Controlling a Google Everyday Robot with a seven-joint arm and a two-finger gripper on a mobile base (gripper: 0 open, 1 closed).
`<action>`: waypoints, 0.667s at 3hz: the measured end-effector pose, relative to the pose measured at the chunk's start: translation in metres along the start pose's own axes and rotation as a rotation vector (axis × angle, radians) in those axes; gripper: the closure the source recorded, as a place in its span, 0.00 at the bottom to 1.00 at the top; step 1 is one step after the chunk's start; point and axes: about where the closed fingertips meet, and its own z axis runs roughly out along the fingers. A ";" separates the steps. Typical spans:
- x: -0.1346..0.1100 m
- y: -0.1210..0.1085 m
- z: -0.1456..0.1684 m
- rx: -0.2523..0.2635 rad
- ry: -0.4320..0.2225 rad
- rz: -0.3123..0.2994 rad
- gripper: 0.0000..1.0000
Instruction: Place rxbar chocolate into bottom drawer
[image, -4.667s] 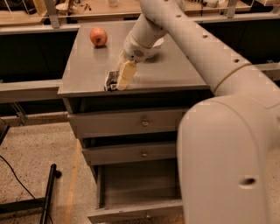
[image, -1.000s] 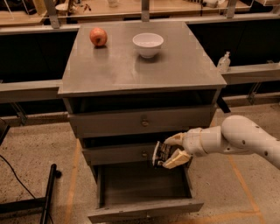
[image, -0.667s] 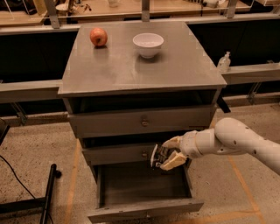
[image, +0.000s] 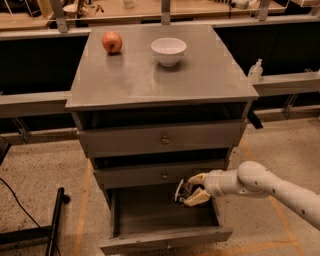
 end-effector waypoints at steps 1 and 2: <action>0.042 -0.005 0.035 0.013 -0.001 0.012 1.00; 0.075 -0.013 0.065 0.029 0.020 0.018 1.00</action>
Offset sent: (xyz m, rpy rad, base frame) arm 0.0346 -0.0151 -0.1500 -0.0509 -0.0012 -0.0629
